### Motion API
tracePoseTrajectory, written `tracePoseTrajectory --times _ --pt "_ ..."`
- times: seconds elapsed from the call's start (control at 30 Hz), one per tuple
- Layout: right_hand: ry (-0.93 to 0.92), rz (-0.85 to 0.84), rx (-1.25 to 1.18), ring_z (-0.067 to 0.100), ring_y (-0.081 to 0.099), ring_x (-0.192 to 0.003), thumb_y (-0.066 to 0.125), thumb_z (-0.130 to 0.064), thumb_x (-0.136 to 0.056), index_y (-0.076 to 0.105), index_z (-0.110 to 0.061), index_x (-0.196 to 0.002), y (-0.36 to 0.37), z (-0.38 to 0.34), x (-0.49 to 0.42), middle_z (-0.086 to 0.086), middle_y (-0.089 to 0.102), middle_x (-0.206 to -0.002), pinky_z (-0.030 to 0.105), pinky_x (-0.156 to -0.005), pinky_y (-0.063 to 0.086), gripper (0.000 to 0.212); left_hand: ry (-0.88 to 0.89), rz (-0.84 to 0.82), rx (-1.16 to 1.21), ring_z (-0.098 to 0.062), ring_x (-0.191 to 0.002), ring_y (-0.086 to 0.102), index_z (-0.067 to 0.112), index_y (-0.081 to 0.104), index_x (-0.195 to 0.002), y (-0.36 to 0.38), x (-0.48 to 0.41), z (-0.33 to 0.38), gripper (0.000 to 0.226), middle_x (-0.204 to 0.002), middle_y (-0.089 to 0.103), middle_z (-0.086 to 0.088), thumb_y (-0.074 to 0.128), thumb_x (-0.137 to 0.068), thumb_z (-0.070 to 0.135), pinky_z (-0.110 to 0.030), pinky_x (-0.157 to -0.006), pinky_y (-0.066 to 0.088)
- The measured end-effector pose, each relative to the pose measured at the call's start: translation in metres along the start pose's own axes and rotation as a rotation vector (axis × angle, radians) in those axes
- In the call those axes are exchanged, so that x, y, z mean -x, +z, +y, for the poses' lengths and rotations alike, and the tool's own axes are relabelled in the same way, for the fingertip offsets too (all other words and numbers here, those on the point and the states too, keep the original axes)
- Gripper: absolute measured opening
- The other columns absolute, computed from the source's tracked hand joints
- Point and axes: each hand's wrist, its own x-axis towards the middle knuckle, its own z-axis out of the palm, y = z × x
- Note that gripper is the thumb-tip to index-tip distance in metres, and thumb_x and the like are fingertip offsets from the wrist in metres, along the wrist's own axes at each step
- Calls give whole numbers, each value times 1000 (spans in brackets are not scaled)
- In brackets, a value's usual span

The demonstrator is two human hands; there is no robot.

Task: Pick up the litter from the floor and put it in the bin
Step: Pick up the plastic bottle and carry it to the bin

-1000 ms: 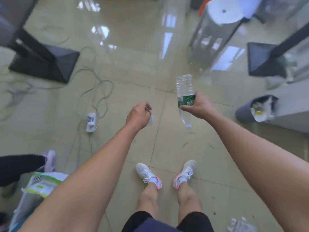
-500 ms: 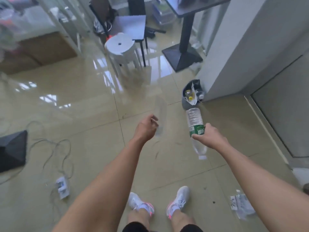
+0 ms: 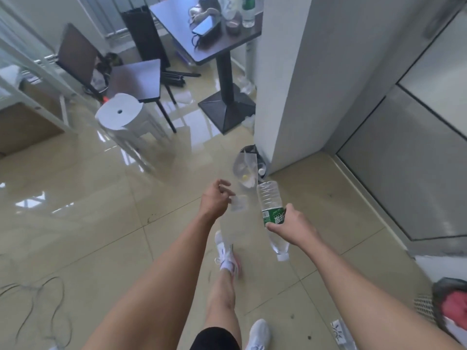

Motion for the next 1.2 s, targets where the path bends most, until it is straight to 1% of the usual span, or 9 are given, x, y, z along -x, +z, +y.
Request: tracePoseTrajectory --times 0.13,0.33,0.6,0.7,0.8,0.9,1.0,1.07,1.2 --pt "47 -25 -5 30 66 -97 74 -56 -77 48 -15 -110 -18 -15 -84 8 67 -106 34 -74 50 59 -52 -53 33 -23 -78 68 7 60 -117 35 -100 10 35 -100 76 -12 41 -93 -9 -26 -58 46" --pt "117 -77 -3 30 68 -93 72 -53 -78 49 -16 -108 -22 -39 -248 7 69 -101 37 -79 56 53 -158 -90 77 -26 -76 65 7 59 -117 93 -285 -4 25 -100 73 -15 45 -99 -4 -40 -73 55" --pt "110 -189 11 27 68 -95 68 -56 -83 54 -16 -112 42 -27 -480 5 68 -107 43 -84 57 51 -298 26 132 -36 -89 73 12 61 -110 160 -481 -83 25 -99 74 -16 48 -92 0 -52 -82 60" --pt "98 -183 0 26 66 -92 68 -54 -84 53 -14 -114 75 -25 -555 7 67 -110 39 -78 55 52 -325 44 146 -34 -88 73 14 61 -107 183 -526 -116 23 -103 75 -13 49 -92 2 -49 -79 60" --pt "82 -181 7 26 65 -91 68 -55 -84 52 -14 -119 105 -27 -611 8 67 -112 38 -76 54 56 -310 41 157 -27 -89 74 13 63 -118 204 -559 -135 28 -105 77 -5 54 -92 6 -46 -80 62" --pt "79 -192 25 33 66 -105 63 -56 -89 45 -12 -136 132 -29 -653 12 65 -122 40 -83 55 67 -204 99 147 4 -86 68 15 65 -127 221 -584 -146 38 -103 71 11 63 -90 13 -23 -84 57" --pt "20 -197 65 33 63 -109 58 -54 -95 35 -21 -147 155 -33 -680 11 64 -129 38 -82 49 66 -118 142 87 -10 -105 65 17 62 -135 224 -596 -157 45 -120 67 6 61 -91 13 -30 -97 53" --pt "-32 -200 131 33 64 -106 53 -53 -97 27 -31 -155 163 -40 -692 10 64 -129 41 -86 53 66 -79 170 37 -14 -112 62 20 62 -136 220 -599 -167 45 -125 65 1 60 -92 13 -31 -101 51" --pt "-56 -223 203 35 61 -119 48 -53 -99 20 -38 -160 163 -50 -707 12 59 -138 45 -97 52 68 -130 136 67 -2 -105 65 31 66 -118 201 -597 -186 29 -109 68 23 57 -94 18 -29 -90 51"
